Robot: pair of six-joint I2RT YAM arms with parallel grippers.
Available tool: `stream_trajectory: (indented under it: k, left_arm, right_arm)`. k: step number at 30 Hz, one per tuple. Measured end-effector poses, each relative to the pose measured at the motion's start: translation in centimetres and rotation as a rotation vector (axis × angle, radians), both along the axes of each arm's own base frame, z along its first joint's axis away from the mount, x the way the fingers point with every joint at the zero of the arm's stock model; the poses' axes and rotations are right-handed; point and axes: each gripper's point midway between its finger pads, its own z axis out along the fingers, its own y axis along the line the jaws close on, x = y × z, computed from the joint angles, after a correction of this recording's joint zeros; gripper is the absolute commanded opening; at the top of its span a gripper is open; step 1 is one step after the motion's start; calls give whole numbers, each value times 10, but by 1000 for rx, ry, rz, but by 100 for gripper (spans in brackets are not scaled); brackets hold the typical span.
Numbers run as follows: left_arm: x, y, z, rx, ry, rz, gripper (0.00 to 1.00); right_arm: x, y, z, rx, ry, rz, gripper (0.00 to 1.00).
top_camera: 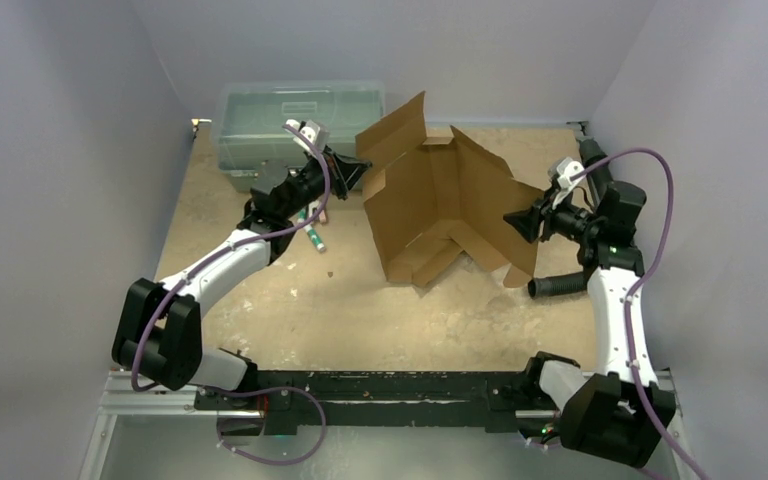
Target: Fold the paper box
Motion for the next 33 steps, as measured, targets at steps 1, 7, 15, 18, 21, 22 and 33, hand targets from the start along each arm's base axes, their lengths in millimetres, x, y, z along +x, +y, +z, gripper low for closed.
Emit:
stream_trajectory:
  k: [1, 7, 15, 18, 21, 22, 33]
  left_arm:
    - [-1, 0, 0, 2, -1, -2, 0]
    - [-1, 2, -1, 22, -9, -18, 0]
    - [-4, 4, -2, 39, -11, -40, 0]
    - [-5, 5, -1, 42, -10, -44, 0]
    - [-6, 6, -2, 44, -9, -47, 0]
    - [-6, 7, -1, 43, -8, -46, 0]
    - [-18, 19, 9, -24, 61, -28, 15]
  right_arm:
    - [1, 0, -4, 4, 10, 5, 55]
    - [7, 3, -24, 21, 32, 49, 56]
    - [15, 8, -34, 50, -7, 106, 37]
    - [17, 10, -31, 57, -41, 118, 18]
    - [17, 12, -28, 71, -62, 129, 0]
    - [18, 11, -26, 68, -71, 128, 0]
    - [16, 2, 29, -45, -89, 123, 0]
